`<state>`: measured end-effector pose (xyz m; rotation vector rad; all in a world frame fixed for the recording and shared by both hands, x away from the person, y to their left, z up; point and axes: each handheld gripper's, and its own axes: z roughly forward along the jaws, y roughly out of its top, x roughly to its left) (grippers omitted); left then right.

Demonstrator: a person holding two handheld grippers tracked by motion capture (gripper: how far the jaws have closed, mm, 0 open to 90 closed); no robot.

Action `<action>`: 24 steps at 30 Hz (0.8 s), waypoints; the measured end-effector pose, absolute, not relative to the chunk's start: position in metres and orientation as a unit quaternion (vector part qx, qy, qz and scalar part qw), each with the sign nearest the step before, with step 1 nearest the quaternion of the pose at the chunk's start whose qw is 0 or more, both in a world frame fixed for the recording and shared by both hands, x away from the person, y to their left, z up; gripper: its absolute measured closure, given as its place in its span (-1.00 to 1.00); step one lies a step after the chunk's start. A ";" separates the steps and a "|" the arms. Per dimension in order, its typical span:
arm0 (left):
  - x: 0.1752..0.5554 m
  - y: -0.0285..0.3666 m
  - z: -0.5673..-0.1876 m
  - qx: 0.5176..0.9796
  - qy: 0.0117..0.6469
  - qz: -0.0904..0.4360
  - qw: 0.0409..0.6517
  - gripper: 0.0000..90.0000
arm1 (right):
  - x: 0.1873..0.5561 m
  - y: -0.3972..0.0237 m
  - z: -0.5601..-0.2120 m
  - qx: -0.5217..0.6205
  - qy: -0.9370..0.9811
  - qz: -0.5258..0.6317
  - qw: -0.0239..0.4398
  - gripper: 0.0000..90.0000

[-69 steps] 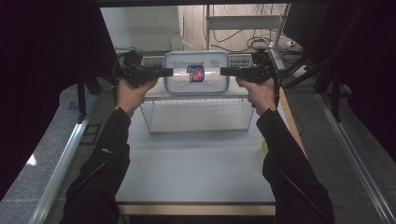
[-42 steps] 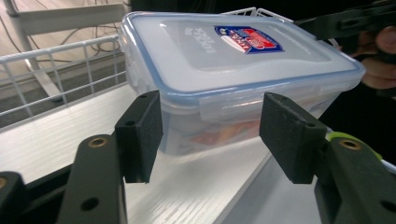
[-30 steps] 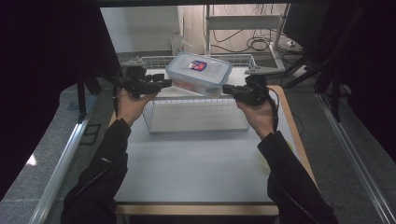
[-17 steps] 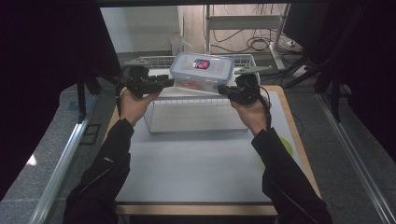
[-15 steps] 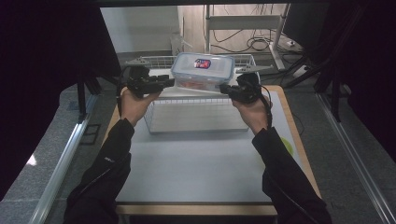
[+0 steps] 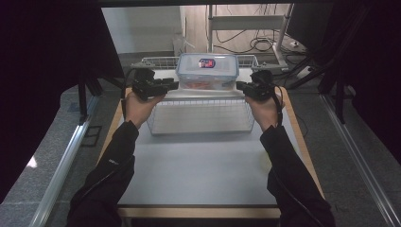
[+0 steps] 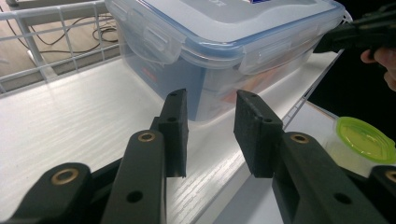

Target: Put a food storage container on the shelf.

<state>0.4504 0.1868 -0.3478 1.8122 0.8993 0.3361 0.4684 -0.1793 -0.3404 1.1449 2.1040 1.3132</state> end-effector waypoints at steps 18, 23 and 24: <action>0.444 0.202 -0.351 0.756 0.385 0.153 0.507 0.48 | 0.466 -0.161 -0.342 0.406 0.760 0.471 0.187 0.99; 0.443 0.207 -0.352 0.753 0.390 0.152 0.509 0.48 | 0.452 -0.154 -0.345 0.371 0.770 0.495 0.157 0.99; 0.444 0.206 -0.353 0.753 0.390 0.151 0.508 0.49 | 0.452 -0.151 -0.345 0.367 0.772 0.494 0.157 0.99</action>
